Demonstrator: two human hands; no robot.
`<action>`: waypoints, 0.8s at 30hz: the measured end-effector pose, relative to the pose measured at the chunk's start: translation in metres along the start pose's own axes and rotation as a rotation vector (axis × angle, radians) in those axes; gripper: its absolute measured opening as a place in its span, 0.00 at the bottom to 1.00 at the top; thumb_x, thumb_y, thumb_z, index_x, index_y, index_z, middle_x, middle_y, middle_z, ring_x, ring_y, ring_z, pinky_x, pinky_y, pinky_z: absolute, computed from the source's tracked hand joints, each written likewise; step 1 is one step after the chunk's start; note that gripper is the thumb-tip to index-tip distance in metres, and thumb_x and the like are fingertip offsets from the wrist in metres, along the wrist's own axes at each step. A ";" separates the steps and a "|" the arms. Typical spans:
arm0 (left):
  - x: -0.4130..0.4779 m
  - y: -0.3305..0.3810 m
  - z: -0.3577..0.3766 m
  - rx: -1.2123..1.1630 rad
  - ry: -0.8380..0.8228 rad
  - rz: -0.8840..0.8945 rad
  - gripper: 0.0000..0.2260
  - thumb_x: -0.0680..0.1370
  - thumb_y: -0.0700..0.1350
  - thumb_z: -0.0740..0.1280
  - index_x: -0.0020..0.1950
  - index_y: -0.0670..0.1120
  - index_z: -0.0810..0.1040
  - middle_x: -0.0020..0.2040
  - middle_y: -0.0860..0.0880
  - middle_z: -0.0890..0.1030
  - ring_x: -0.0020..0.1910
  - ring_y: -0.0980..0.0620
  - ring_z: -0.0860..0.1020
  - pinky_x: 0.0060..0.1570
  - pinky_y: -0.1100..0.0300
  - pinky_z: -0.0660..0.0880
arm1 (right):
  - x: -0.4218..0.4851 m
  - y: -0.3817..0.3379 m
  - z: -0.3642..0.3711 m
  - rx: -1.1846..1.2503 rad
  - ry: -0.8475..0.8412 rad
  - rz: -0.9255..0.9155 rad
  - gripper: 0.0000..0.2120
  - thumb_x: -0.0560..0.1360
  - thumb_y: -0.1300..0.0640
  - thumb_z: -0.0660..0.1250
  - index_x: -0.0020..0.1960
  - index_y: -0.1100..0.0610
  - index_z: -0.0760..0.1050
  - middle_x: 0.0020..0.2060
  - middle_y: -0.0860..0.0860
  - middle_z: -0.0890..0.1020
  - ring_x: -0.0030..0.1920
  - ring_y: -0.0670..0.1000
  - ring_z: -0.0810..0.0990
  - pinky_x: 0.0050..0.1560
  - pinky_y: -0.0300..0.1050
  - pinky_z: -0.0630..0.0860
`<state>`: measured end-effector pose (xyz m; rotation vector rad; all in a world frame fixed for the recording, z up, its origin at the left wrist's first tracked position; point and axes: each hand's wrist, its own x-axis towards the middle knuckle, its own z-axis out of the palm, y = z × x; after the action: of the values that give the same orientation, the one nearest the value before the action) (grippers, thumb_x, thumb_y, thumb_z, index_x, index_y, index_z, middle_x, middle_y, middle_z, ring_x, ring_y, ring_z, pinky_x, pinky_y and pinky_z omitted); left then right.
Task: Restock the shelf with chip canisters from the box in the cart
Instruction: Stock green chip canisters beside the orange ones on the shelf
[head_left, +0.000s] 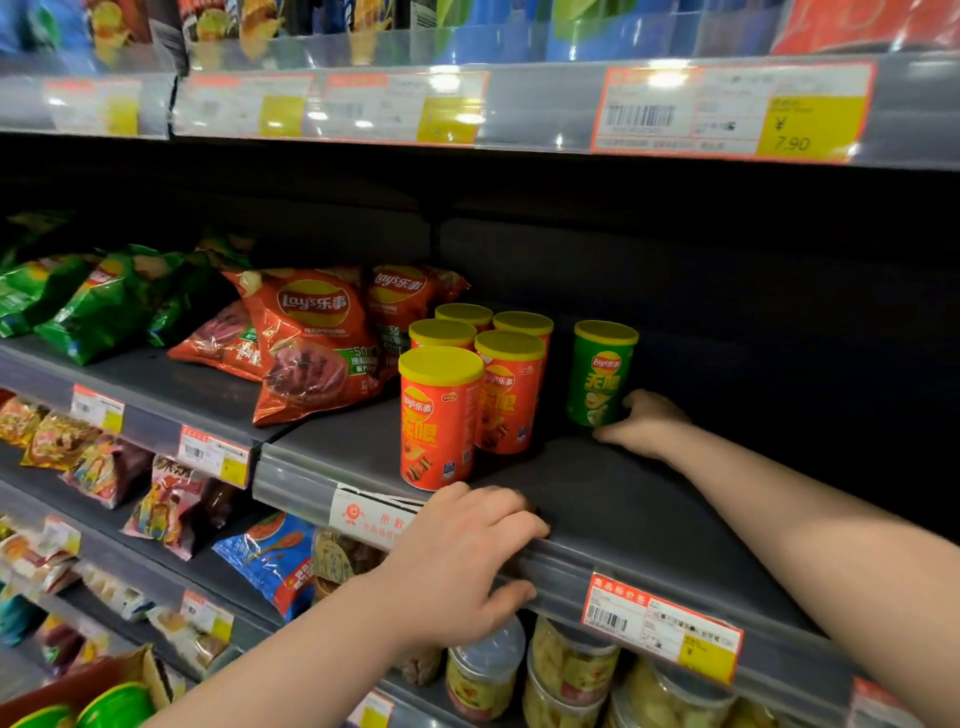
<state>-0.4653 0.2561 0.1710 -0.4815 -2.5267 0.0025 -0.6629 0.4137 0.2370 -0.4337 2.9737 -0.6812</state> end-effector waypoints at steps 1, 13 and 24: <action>0.000 -0.001 0.001 0.004 -0.004 0.009 0.20 0.68 0.61 0.62 0.56 0.54 0.74 0.50 0.55 0.78 0.47 0.56 0.76 0.45 0.61 0.65 | -0.007 -0.001 0.000 -0.063 -0.021 -0.009 0.26 0.73 0.48 0.69 0.68 0.56 0.69 0.64 0.55 0.75 0.61 0.55 0.75 0.51 0.41 0.72; -0.038 0.004 -0.009 0.026 -0.039 -0.097 0.29 0.68 0.60 0.60 0.66 0.48 0.68 0.63 0.42 0.75 0.65 0.36 0.72 0.61 0.43 0.71 | -0.115 -0.014 0.012 -0.367 0.007 -0.224 0.19 0.77 0.38 0.57 0.59 0.48 0.75 0.56 0.49 0.78 0.56 0.52 0.76 0.52 0.47 0.75; -0.139 0.010 -0.038 0.098 -0.251 -0.273 0.23 0.62 0.59 0.65 0.50 0.46 0.80 0.47 0.46 0.80 0.45 0.43 0.80 0.39 0.52 0.78 | -0.222 -0.049 0.066 -0.487 0.189 -0.574 0.17 0.76 0.42 0.60 0.60 0.49 0.76 0.57 0.47 0.78 0.60 0.55 0.74 0.56 0.48 0.69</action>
<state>-0.3341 0.2144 0.1282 -0.0984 -2.8032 0.0893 -0.4299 0.4071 0.1985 -1.3532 3.1798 0.0111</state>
